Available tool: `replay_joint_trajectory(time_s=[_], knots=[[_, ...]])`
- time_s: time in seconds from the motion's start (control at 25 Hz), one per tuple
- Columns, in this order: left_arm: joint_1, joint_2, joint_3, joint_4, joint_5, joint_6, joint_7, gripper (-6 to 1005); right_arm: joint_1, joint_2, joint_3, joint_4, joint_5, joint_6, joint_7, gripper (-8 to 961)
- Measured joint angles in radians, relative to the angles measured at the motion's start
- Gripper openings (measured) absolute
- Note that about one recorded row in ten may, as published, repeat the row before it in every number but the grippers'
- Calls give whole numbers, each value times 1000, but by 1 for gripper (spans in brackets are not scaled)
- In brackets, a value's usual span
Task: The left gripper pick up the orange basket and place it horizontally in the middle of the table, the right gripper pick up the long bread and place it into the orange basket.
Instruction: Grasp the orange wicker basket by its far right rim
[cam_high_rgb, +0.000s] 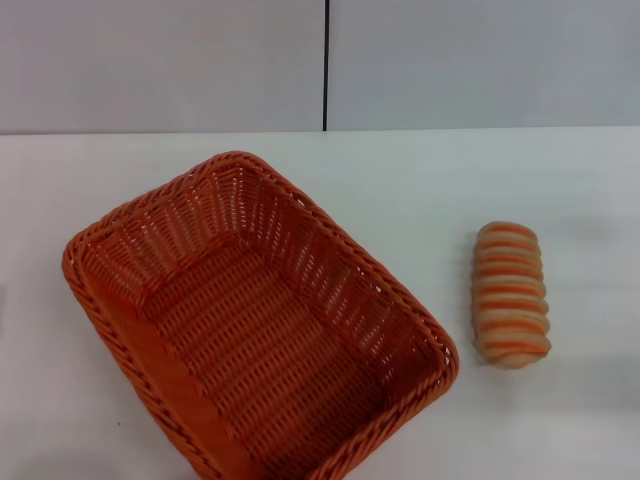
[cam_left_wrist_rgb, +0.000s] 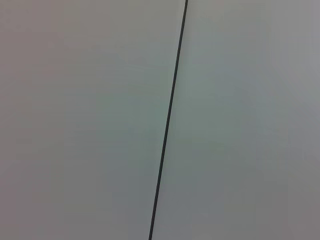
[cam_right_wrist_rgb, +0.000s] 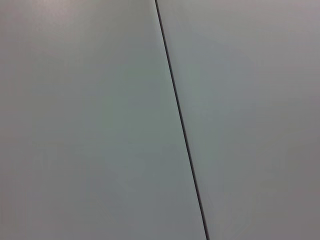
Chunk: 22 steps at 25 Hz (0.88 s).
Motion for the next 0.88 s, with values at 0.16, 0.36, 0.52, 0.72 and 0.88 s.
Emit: replay_joint_trajectory(time_s=[0.16,0.36,0.52,0.72,0.88], knots=[[1,1,15,11,4,8,-4,458,2,-1,0,-1,0,-1,0,531],[-13,6,68,103,7,25,-119,659,-8,-2,-1,-1,-1,6,0,530],[-36,7,83,258,7,54,-304,780,-10,-3,-6,-5,-4,11,2,530],[-94,6,201,587,7,30,-692,810,-20,-3,-9,-6,-7,11,6,530],[-110,5,375,885,8,-25,-998,809,-25,-3,-9,-2,-7,13,6,530]])
